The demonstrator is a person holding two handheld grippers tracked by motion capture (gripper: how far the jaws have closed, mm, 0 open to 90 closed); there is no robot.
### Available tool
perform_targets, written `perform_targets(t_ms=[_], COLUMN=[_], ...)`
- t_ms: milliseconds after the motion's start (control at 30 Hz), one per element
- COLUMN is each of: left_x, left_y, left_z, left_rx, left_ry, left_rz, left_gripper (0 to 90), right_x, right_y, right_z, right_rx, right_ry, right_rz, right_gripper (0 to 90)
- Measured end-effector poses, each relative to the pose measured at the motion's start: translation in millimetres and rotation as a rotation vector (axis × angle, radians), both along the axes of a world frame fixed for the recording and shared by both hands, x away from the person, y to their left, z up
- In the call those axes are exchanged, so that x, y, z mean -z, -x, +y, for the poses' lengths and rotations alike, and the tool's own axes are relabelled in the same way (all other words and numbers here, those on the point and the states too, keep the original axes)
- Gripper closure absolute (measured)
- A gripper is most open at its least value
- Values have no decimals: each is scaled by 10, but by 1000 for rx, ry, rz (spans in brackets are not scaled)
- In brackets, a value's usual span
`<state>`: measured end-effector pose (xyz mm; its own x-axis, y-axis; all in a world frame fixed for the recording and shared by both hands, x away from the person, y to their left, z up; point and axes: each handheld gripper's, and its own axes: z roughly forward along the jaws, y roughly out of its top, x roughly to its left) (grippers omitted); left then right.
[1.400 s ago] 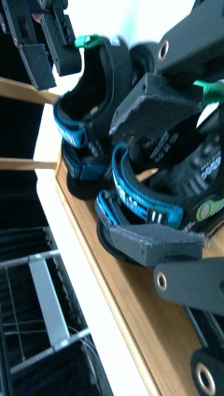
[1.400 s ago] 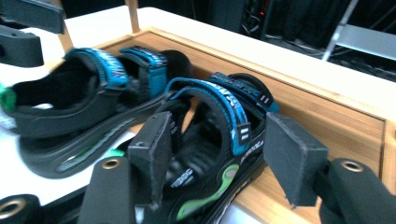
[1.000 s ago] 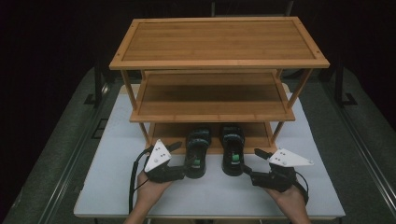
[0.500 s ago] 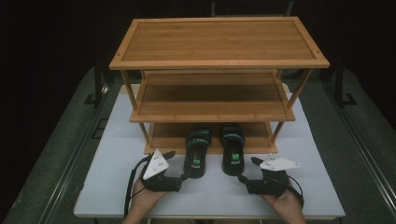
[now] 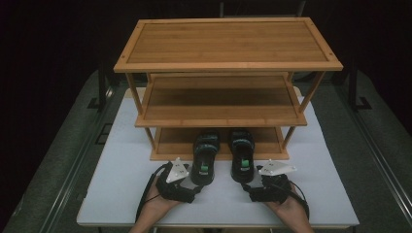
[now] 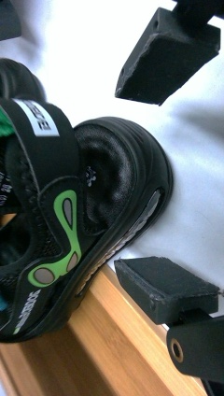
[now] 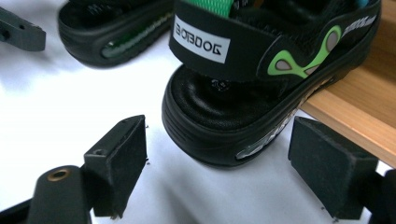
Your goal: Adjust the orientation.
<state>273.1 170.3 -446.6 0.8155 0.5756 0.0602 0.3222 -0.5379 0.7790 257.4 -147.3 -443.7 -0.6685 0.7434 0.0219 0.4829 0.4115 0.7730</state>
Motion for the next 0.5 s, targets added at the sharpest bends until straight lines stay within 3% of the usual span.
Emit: perform_targets(t_ms=[100, 167, 267, 500], left_x=[21, 22, 12, -27], left_y=[-22, -29, -52, -100], left_z=[-31, -36, -46, -27], left_rx=[3, 11, 13, 12], left_ry=[-20, -26, -27, 10], left_rz=[7, -1, 7, 42], left_gripper=[157, 228, 227, 236], right_x=[18, 27, 45, 14], right_y=[-30, -45, -74, -116], right_z=[40, 69, 93, 69], right_rx=[-3, -3, 4, -8], right_ry=[13, 26, 48, 50], right_rz=[3, 2, -6, -11], right_gripper=[188, 190, 202, 231])
